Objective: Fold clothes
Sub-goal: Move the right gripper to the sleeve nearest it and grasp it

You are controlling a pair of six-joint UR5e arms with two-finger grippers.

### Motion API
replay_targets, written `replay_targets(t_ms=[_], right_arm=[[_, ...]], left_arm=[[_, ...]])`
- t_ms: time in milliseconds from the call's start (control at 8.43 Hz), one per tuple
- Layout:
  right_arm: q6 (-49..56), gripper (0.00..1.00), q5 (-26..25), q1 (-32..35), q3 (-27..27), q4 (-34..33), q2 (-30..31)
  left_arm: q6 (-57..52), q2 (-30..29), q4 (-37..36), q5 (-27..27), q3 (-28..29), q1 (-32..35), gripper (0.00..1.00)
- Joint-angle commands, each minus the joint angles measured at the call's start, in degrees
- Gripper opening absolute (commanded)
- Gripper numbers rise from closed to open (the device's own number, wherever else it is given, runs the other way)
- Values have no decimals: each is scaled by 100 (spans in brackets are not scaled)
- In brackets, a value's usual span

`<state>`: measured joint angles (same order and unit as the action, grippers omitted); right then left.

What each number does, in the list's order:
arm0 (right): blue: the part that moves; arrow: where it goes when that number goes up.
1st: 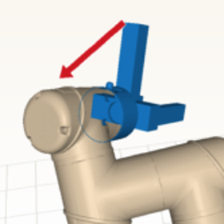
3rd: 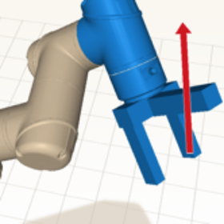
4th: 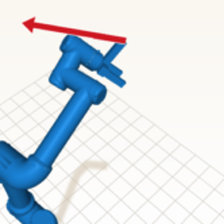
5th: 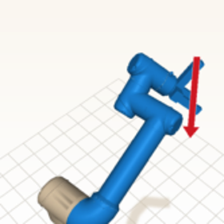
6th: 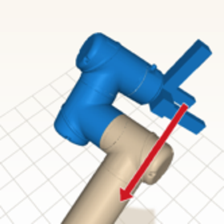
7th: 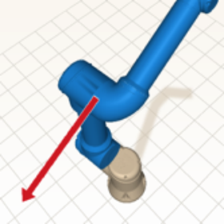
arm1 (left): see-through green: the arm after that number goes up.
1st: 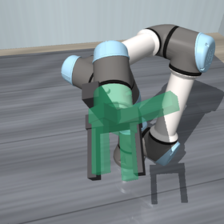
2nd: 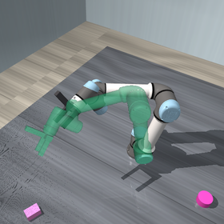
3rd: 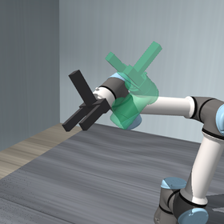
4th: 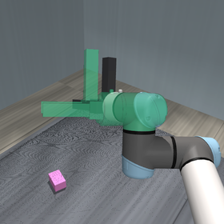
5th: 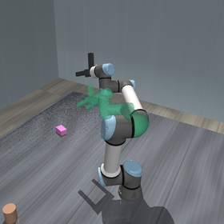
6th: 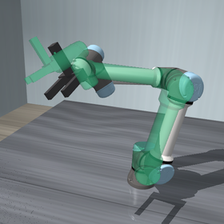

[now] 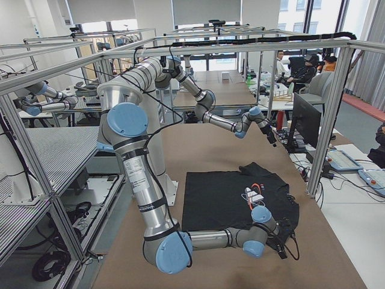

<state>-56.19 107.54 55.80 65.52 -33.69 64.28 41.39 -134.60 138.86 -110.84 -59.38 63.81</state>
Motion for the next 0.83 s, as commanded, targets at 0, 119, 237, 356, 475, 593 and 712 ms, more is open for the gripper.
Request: replay_targets(t_ms=[0,119,237,356,475,593,712], right_arm=[[-164,94,-171,-139,-66,38,-100],[-156,94,-181,-148,-101,29,-109],[-156,93,-285,-209,-153,29,-117],[-156,90,-347,-253,-171,29,-126],[-164,86,-409,-262,-171,12,-144],[-164,80,-444,-297,-171,3,-135],[-164,67,-444,-306,-171,3,-135]], left_arm=[[1,-5,1,10,6,-1,94],[1,-5,1,10,6,8,94],[1,-5,1,10,6,-1,94],[1,-5,1,10,6,-1,94],[9,-14,1,10,6,-1,94],[27,-14,1,10,6,-1,94],[27,-23,1,10,6,-1,94]])
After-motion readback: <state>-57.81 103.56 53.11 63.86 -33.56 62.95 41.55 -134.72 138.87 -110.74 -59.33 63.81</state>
